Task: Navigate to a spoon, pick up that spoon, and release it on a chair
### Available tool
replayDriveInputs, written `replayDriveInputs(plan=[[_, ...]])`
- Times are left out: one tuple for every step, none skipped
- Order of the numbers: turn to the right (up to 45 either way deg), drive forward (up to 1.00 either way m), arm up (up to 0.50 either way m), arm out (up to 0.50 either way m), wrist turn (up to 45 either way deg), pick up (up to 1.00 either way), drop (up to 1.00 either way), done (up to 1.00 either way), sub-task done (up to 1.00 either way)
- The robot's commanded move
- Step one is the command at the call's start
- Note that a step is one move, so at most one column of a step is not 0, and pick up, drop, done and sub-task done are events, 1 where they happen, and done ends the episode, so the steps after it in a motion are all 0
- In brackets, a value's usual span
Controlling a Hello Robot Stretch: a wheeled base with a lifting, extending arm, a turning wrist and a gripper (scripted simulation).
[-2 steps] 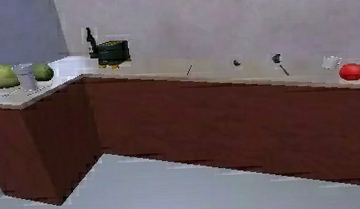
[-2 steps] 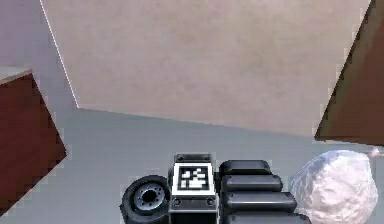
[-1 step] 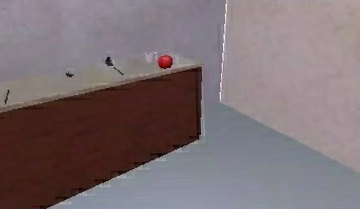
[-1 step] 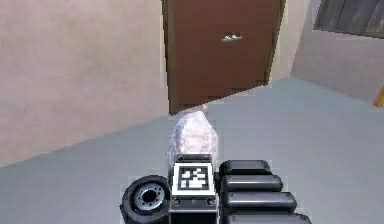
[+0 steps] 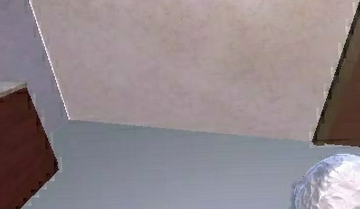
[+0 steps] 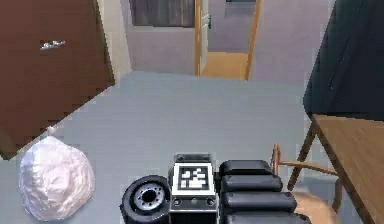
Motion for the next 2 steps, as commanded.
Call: replayDriveInputs(plan=[[12.0, 0.0, 0.0, 0.0, 0.0, 0.0, 0.0, 0.0, 0.0], [45.0, 0.0, 0.0, 0.0, 0.0, 0.0, 0.0, 0.0, 0.0]])
